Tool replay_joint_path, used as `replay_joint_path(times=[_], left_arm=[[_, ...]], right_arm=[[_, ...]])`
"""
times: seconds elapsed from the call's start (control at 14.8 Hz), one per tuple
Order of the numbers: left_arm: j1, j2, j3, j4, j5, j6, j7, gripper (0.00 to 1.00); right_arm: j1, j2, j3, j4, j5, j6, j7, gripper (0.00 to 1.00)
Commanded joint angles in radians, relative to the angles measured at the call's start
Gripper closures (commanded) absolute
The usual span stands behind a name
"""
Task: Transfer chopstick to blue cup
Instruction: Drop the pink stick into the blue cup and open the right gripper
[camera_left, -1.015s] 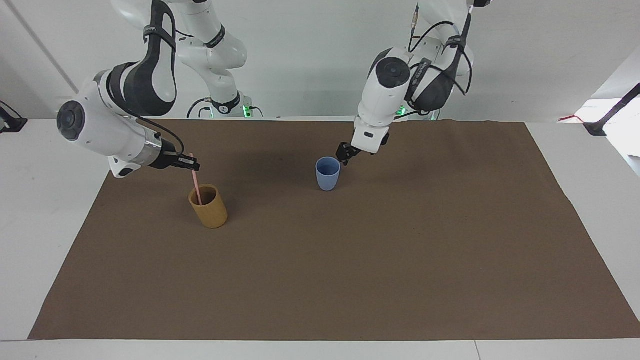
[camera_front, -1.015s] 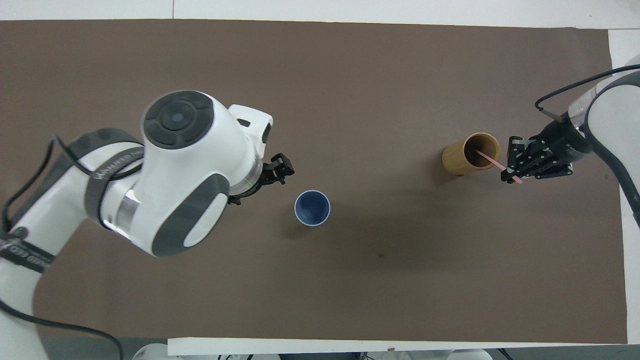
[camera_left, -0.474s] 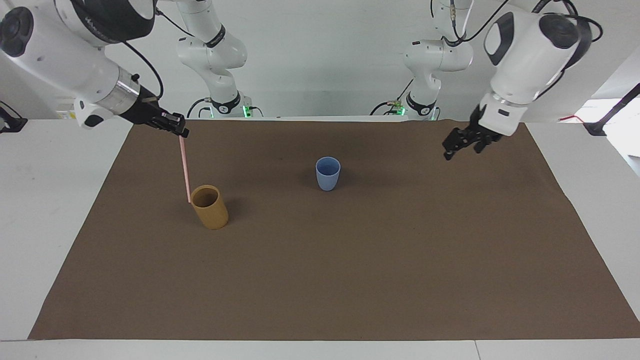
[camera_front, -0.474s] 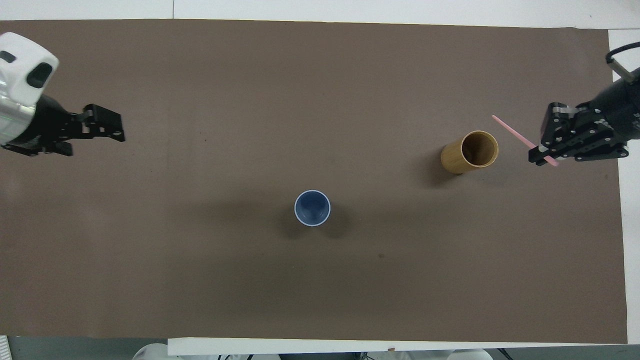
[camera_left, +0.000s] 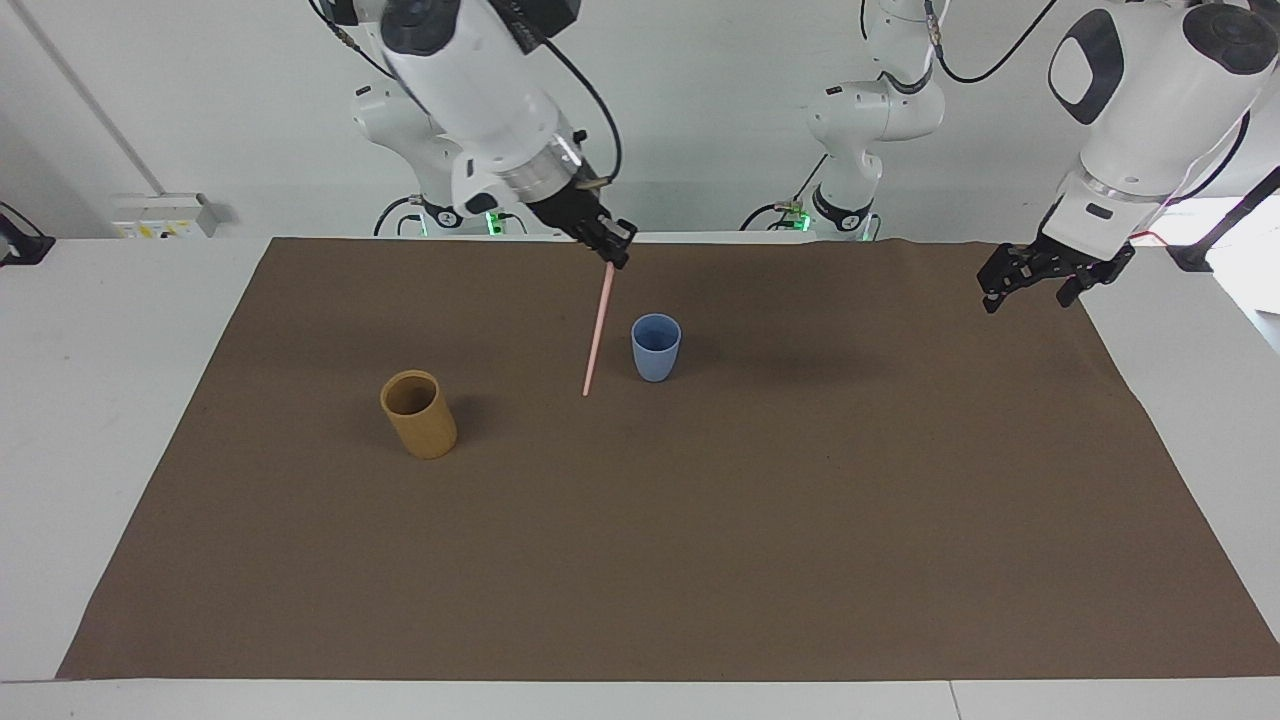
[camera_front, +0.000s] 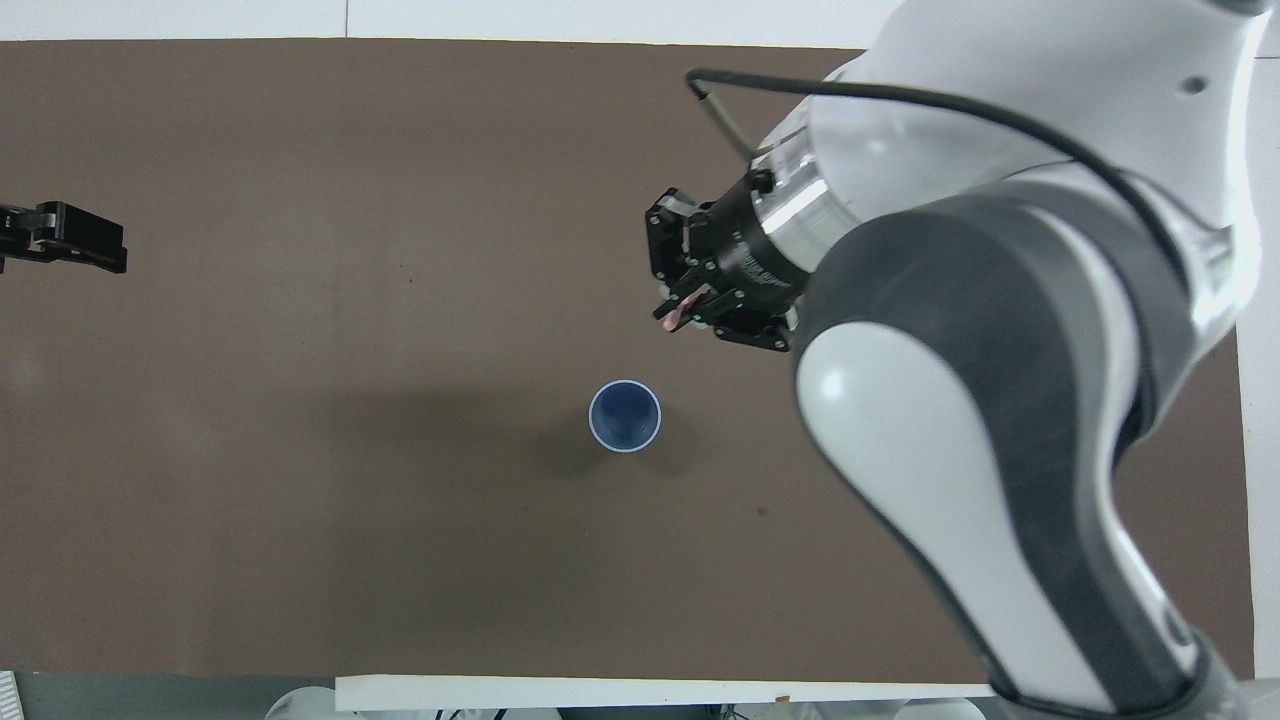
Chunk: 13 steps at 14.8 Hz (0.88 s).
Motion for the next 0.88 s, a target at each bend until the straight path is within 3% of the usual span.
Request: replay_joint_path(times=[0.0,0.14,0.54,0.81], left_arm=[[0.015,0.023,0.007,0.029,0.02,-0.016,0.053,0.0],[0.058,0.024,0.007,0.033,-0.058,-0.016,0.048,0.0],[0.101,0.015,0.007,0.006,-0.089,-0.032,0.051,0.0],[0.112,0.014,0.007,0.006,-0.13,-0.039,0.042,0.0]], right_arm=[[0.021,-0.097,-0.008,-0.239,0.093,0.157,0.029,1.0],[0.063,-0.128,-0.007,-0.318,0.131,0.208,0.065,1.0],[0.142,-0.146,-0.005,-0.35,0.15,0.185,0.283,1.0],[0.136,-0.206,-0.007,-0.502,0.228,0.287,0.21,1.0]])
